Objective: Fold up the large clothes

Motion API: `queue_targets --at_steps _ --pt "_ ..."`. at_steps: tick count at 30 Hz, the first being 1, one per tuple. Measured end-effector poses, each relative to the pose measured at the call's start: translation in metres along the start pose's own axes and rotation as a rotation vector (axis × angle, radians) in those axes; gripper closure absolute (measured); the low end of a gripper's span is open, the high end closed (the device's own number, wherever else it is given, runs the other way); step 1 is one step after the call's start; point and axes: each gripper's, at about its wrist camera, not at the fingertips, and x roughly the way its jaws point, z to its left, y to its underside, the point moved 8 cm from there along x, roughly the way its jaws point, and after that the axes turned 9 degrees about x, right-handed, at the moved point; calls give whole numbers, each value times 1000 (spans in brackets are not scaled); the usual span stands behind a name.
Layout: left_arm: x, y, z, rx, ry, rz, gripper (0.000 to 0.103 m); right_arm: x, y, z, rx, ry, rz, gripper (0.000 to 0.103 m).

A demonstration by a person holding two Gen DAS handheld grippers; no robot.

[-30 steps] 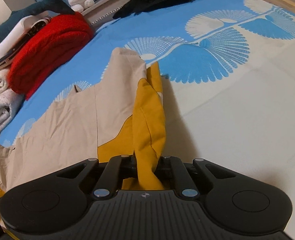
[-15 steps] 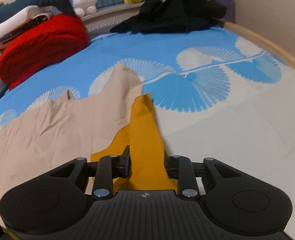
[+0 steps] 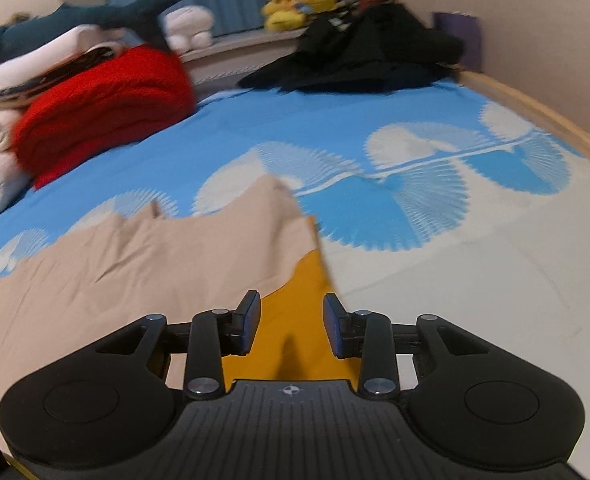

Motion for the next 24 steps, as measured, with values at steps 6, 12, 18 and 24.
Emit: queue_targets --at_steps 6,12,18,24 --pt "-9 -11 -8 39 -6 -21 59 39 46 -21 -145 188 212 65" --pt "-32 -20 -6 21 -25 -96 59 24 30 -24 -88 186 131 65" --pt "-89 -25 -9 25 -86 -239 59 -34 -7 -14 -22 125 -110 65" --pt "-169 -14 -18 6 -115 -354 59 -127 -37 16 28 -10 -307 59"
